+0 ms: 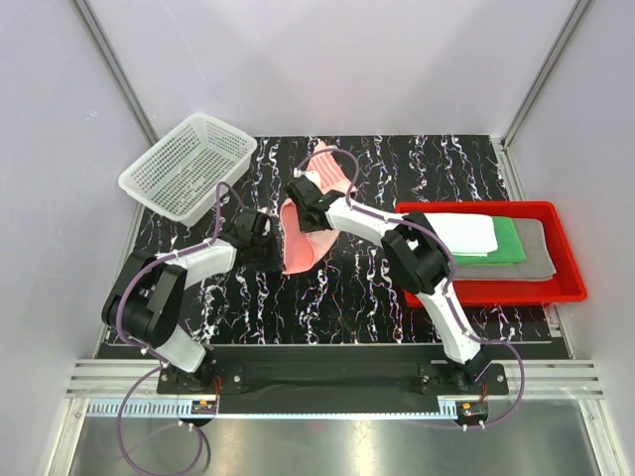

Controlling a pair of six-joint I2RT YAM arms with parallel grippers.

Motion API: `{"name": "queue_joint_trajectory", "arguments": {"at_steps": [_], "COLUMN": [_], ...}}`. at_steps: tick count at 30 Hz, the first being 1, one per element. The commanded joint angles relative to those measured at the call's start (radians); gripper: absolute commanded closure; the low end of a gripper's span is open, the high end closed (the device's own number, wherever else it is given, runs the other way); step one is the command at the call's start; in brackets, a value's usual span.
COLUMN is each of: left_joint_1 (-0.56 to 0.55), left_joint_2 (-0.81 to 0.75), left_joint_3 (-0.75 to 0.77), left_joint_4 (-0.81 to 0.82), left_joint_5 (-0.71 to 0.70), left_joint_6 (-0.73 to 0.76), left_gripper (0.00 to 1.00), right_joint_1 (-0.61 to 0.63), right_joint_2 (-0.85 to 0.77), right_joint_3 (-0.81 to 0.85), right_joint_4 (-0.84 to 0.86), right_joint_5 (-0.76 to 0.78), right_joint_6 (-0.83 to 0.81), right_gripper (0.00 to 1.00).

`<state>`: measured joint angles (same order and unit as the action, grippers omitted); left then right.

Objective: Fold and stack the towels
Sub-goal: Flatten out the crumpled towel

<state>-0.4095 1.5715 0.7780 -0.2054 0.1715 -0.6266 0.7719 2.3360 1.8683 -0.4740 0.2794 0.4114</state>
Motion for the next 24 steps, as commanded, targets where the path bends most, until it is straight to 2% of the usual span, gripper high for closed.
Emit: {"name": "queue_joint_trajectory", "arguments": {"at_steps": [1, 5, 9, 12, 15, 16, 20, 24], "left_joint_1": [0.008, 0.021, 0.029, 0.029, 0.029, 0.031, 0.034, 0.046], "left_joint_2": [-0.048, -0.082, -0.123, -0.134, -0.151, -0.156, -0.185, -0.255], "left_joint_3": [0.010, 0.055, 0.122, 0.138, 0.130, 0.129, 0.155, 0.329], "left_joint_4": [0.031, -0.029, -0.072, -0.083, -0.074, -0.074, -0.124, -0.253], "left_joint_5": [0.013, 0.000, -0.010, 0.023, 0.037, 0.042, 0.036, -0.009], "left_joint_6": [-0.007, 0.004, 0.021, 0.012, 0.002, 0.002, 0.024, 0.060], "left_gripper": [1.00, 1.00, 1.00, 1.00, 1.00, 1.00, 1.00, 1.00], "right_joint_1": [0.006, 0.004, 0.003, 0.003, 0.001, -0.002, -0.009, -0.010], "right_joint_2": [-0.119, -0.208, -0.320, -0.340, -0.360, -0.363, -0.397, -0.542], "right_joint_3": [-0.038, -0.084, -0.138, -0.158, -0.211, -0.221, -0.222, -0.187], "right_joint_4": [0.009, 0.003, 0.023, 0.012, 0.041, 0.051, 0.026, -0.026], "right_joint_5": [0.090, 0.121, 0.158, 0.170, 0.150, 0.142, 0.147, 0.213], "right_joint_6": [0.012, 0.033, 0.029, 0.027, 0.032, 0.036, 0.049, 0.021], "right_gripper": [0.95, 0.97, 0.92, 0.90, 0.94, 1.00, 1.00, 1.00]}}
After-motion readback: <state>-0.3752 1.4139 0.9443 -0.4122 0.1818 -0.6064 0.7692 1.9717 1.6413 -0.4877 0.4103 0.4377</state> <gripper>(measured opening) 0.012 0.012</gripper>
